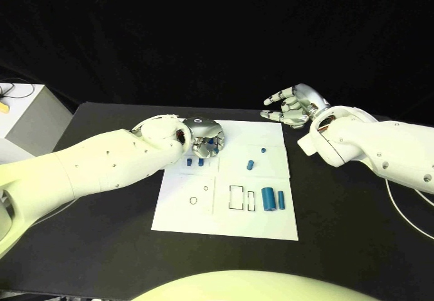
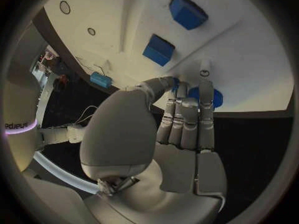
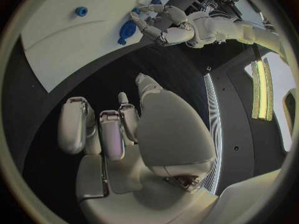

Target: Assemble the parts on the task board

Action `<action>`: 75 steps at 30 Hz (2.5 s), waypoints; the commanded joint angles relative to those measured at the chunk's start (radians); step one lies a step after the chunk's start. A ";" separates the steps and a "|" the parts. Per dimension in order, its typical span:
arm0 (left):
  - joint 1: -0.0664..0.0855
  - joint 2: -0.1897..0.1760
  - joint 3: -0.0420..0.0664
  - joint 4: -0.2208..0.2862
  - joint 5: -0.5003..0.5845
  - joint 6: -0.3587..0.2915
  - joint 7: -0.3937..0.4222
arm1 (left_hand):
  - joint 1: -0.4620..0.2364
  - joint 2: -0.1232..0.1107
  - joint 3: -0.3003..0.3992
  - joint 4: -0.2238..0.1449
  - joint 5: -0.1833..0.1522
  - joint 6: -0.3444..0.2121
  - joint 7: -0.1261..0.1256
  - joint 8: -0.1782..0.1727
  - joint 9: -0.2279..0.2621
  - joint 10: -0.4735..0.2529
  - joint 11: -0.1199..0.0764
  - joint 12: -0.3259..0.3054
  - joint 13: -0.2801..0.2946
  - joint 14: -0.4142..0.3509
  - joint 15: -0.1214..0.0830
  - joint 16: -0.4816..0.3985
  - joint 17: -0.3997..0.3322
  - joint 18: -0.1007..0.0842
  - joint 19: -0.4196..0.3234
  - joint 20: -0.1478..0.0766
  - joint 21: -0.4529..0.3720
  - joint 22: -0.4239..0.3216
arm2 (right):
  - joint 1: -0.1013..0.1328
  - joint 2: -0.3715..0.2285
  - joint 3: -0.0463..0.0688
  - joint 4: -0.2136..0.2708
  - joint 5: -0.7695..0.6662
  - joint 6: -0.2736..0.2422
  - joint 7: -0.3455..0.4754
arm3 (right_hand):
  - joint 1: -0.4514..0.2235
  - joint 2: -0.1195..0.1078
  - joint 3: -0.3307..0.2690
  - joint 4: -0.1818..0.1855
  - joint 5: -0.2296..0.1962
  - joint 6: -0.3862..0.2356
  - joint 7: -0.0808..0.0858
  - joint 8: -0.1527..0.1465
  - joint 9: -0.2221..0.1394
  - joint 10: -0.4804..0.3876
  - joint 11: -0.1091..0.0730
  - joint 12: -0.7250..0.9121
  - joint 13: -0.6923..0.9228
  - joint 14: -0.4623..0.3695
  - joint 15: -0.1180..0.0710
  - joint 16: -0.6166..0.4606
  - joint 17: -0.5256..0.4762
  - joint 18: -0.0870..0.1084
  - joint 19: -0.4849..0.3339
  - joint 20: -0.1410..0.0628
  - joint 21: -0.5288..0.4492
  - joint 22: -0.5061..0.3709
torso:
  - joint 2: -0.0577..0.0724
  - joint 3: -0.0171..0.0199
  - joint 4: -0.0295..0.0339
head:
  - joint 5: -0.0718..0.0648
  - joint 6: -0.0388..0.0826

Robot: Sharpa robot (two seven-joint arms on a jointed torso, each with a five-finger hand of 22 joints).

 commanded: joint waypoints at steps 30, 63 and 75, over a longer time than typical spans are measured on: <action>0.000 -0.145 0.039 0.152 0.083 -0.024 0.006 | 0.007 0.025 0.005 -0.036 -0.009 0.043 0.000 -0.022 0.015 0.083 -0.008 -0.082 -0.003 0.056 -0.009 0.027 0.050 0.015 0.015 -0.012 0.023 0.007 | -0.001 -0.006 0.000 -0.001 -0.004 0.008 0.010 | -0.006 0.002 0.006 0.000 0.006 -0.002 -0.001 0.004 -0.001 -0.004 0.001 -0.002 0.014 0.061 -0.002 -0.003 0.085 0.008 -0.002 -0.005 -0.004 0.016 | -0.002 -0.0003 0.0025 | 0.003 0.005; 0.000 -0.161 0.042 0.099 0.045 0.017 -0.019 | 0.009 0.024 0.004 -0.041 -0.009 0.048 0.000 -0.025 0.016 0.090 -0.008 -0.089 -0.002 0.058 -0.009 0.028 0.051 0.016 0.015 -0.012 0.026 0.008 | -0.001 -0.006 0.000 -0.003 -0.004 0.008 0.009 | -0.006 0.002 0.006 0.000 0.006 -0.002 -0.001 0.004 -0.001 -0.004 0.001 -0.002 0.014 0.061 -0.002 -0.003 0.085 0.008 -0.002 -0.005 -0.004 0.016 | 0.000 0.0008 0.0008 | 0.008 0.000; 0.000 -0.156 0.042 0.096 0.048 0.029 -0.020 | 0.007 0.023 0.003 -0.041 -0.010 0.049 0.000 -0.026 0.016 0.092 -0.008 -0.091 -0.001 0.057 -0.008 0.027 0.047 0.016 0.015 -0.012 0.026 0.008 | -0.001 -0.006 0.000 -0.003 -0.004 0.007 0.010 | -0.006 0.002 0.006 0.000 0.006 -0.002 -0.001 0.004 -0.001 -0.004 0.001 -0.002 0.014 0.061 -0.002 -0.003 0.085 0.008 -0.002 -0.005 -0.004 0.016 | 0.000 0.0005 -0.0010 | 0.008 0.000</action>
